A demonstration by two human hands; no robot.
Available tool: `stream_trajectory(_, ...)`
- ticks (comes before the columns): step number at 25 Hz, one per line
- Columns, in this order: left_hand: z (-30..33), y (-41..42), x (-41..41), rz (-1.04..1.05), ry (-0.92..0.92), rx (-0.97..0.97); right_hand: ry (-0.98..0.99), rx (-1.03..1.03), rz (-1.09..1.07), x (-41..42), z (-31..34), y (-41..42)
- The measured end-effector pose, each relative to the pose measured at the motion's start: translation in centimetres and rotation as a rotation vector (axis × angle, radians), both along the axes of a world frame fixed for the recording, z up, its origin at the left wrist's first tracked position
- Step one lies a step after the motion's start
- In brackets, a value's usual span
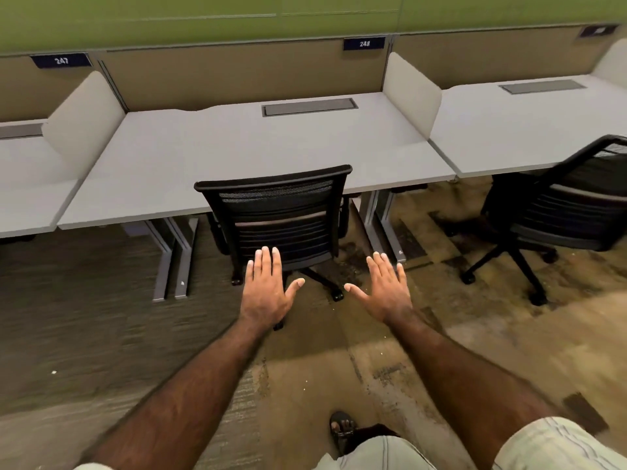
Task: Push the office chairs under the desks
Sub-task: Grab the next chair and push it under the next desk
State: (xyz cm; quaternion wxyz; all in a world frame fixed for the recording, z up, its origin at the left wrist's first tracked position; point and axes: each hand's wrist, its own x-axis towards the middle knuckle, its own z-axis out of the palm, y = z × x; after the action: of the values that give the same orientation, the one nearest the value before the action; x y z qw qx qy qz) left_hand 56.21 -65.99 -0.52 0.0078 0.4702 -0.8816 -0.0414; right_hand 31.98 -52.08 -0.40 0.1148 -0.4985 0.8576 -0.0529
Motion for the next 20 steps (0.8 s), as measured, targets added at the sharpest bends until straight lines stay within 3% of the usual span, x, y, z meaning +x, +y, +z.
stream_trajectory(9, -3.6, 9.5, -3.7, -0.253, -0.074, 0.084, -0.025, 0.054, -0.254, -1.3, -3.3, 15.8)
stream_trajectory(20, -5.4, 18.0, -18.8, -0.646, -0.133, 0.082, -0.055, 0.035, -0.629, -8.2, -4.6, 29.4)
